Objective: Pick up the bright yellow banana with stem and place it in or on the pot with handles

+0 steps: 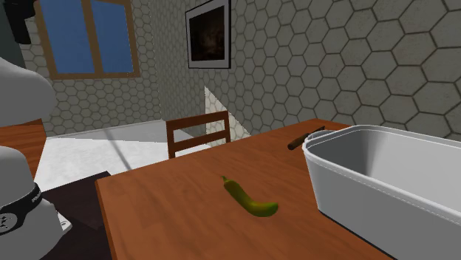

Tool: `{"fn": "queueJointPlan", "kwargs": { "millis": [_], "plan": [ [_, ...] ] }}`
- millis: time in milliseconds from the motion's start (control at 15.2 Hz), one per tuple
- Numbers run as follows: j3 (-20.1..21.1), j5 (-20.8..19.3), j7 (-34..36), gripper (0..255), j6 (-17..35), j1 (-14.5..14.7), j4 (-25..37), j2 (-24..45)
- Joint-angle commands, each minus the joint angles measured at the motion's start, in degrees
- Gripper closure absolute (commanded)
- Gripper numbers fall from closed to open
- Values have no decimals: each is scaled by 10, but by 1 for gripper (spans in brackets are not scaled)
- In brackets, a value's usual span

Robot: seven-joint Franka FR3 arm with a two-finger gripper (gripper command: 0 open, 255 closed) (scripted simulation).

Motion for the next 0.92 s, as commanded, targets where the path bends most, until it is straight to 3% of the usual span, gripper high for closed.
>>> {"fn": "queueJointPlan", "kwargs": {
  "millis": [0,462,858],
  "plan": [
    [0,0,0,0,0,0,0,0],
    [85,59,86,0,126,21,-66,22],
    [164,96,159,0,246,35,-89,85]
  ]
}}
